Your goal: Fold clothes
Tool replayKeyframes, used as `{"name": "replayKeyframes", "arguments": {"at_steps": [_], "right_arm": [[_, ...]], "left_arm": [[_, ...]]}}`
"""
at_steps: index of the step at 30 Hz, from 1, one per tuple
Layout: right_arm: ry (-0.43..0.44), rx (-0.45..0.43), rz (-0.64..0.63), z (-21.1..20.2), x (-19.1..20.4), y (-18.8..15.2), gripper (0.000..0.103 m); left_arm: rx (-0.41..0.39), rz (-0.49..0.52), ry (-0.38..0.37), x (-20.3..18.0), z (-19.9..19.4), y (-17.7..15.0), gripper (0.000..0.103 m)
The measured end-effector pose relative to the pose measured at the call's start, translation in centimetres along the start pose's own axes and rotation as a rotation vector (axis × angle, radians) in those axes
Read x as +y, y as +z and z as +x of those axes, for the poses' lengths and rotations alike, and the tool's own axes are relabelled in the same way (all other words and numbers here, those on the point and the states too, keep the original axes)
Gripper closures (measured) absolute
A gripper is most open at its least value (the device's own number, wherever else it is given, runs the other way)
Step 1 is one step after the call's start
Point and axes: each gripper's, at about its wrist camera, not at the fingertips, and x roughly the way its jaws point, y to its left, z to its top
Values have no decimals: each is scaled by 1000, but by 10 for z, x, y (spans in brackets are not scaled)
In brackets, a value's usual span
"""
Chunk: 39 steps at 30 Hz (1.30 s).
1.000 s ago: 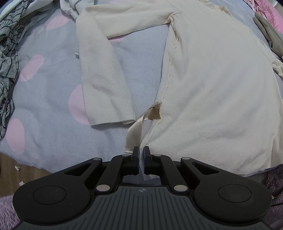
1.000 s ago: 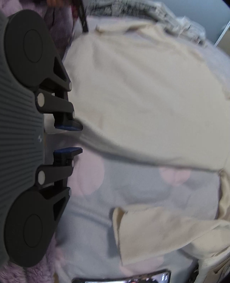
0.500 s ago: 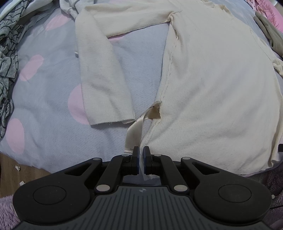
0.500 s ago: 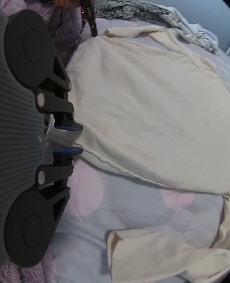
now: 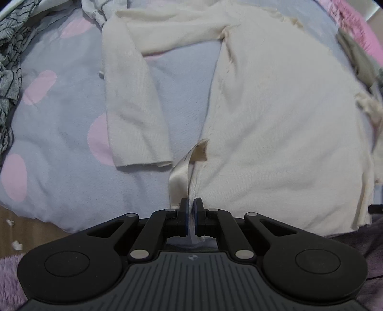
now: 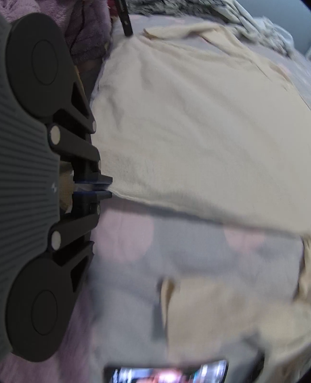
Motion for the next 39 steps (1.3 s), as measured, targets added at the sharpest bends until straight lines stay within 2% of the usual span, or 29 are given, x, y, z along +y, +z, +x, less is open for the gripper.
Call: {"name": "replayKeyframes", "arguments": {"at_steps": [2, 4, 6, 9, 10, 12, 14, 18, 24, 28, 31, 36, 39], "right_arm": [[-55, -13, 12, -16, -6, 2, 99], [-106, -45, 5, -33, -8, 4, 100], [-141, -62, 0, -43, -12, 6, 100], [-146, -12, 16, -33, -18, 10, 100], [-147, 16, 14, -25, -18, 11, 100], [-214, 55, -34, -5, -12, 8, 100], [-237, 79, -55, 11, -10, 8, 100], [-198, 97, -51, 18, -10, 11, 99], [-188, 100, -53, 20, -9, 13, 99], [-181, 90, -54, 18, -9, 12, 99], [-170, 85, -43, 16, -11, 12, 99], [-156, 81, -42, 16, -12, 13, 99], [-147, 81, -43, 16, -13, 14, 99]], "left_arm": [[-23, -27, -71, 2, -15, 0, 101], [-64, -61, -186, 7, -37, -2, 101], [-82, -128, -262, 15, -54, -1, 102], [5, -205, -194, 36, -41, -4, 102], [42, -215, -138, 39, -31, -6, 103], [117, -235, -24, 47, -11, -11, 103], [98, -209, -24, 43, -9, -11, 103], [56, -156, -28, 35, -5, -9, 103], [-65, 30, -32, -9, -13, 0, 101], [-150, 192, 6, -38, -5, 7, 89], [-172, 307, 51, -58, 10, 10, 87], [-187, 382, 119, -74, 34, 13, 87], [-181, 391, 157, -74, 46, 16, 87]]}}
